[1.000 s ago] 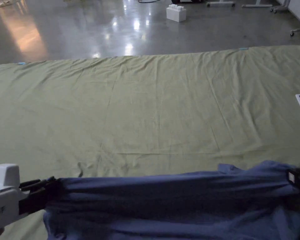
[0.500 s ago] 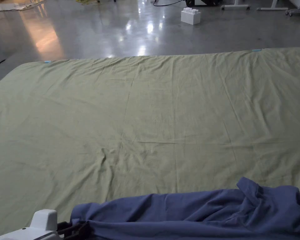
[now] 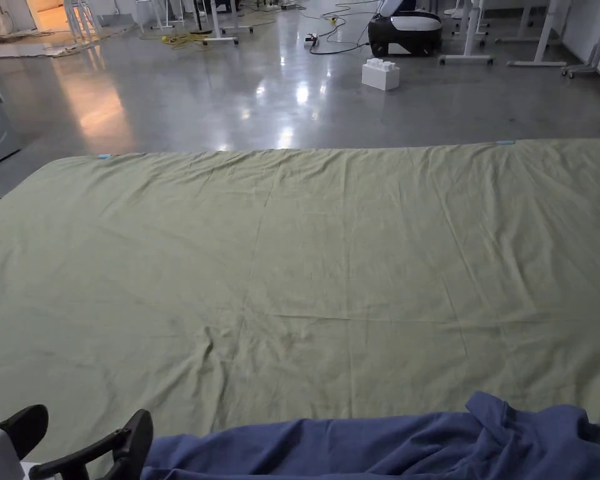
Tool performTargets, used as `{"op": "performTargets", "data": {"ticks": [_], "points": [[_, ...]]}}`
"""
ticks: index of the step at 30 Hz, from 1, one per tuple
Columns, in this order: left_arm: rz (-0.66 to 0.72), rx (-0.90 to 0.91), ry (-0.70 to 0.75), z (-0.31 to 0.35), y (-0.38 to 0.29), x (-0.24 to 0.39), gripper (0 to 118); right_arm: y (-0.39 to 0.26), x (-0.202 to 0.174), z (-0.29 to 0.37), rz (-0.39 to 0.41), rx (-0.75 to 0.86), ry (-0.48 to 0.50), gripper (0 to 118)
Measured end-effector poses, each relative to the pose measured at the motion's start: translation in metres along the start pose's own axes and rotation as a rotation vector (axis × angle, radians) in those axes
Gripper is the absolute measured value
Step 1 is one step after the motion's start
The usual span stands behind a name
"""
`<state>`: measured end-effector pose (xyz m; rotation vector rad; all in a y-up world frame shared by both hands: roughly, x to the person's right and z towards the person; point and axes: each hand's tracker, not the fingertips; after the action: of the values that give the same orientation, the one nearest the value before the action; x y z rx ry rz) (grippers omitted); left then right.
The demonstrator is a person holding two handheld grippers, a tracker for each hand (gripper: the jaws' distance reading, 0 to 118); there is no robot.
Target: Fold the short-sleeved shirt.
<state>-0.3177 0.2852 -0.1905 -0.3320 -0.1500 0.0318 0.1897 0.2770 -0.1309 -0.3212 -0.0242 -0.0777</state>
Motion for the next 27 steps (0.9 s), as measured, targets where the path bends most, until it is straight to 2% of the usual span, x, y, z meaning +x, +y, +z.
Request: {"op": "performTargets", "data": {"ticks": [1, 2, 5, 6, 7, 8, 9, 10, 12, 19, 27], "points": [[-0.015, 0.040, 0.010, 0.006, 0.004, 0.012, 103, 0.007, -0.007, 0.001, 0.008, 0.017, 0.020, 80], [-0.027, 0.072, 0.032, 0.011, 0.007, 0.019, 95, 0.012, -0.012, 0.002, 0.015, 0.025, 0.038, 80], [-0.085, 0.102, 0.041, 0.022, 0.015, 0.043, 67, 0.011, -0.015, 0.002, 0.030, 0.078, 0.093, 77], [-0.110, 0.114, 0.037, 0.026, 0.017, 0.051, 60, 0.012, -0.018, 0.004, 0.038, 0.095, 0.096, 69], [-0.137, 0.125, 0.027, 0.030, 0.019, 0.057, 52, 0.013, -0.021, 0.005, 0.052, 0.104, 0.083, 56], [-0.158, 0.138, 0.025, 0.033, 0.019, 0.063, 36, 0.013, -0.027, 0.006, 0.063, 0.099, 0.080, 33], [-0.175, 0.148, 0.023, 0.036, 0.020, 0.068, 17, 0.013, -0.030, 0.007, 0.080, 0.098, 0.077, 18], [-0.174, 0.155, 0.022, 0.040, 0.021, 0.073, 5, 0.011, -0.030, 0.008, 0.097, 0.095, 0.082, 11], [-0.173, 0.135, -0.033, 0.043, 0.022, 0.079, 2, 0.009, -0.034, 0.008, 0.113, 0.079, 0.092, 1], [-0.211, 0.116, -0.045, 0.039, 0.020, 0.091, 0, 0.004, -0.037, 0.009, 0.138, 0.069, 0.100, 0], [-0.091, 0.035, -0.062, 0.026, 0.015, 0.052, 0, 0.002, -0.031, 0.007, 0.101, 0.043, 0.117, 0]]}}
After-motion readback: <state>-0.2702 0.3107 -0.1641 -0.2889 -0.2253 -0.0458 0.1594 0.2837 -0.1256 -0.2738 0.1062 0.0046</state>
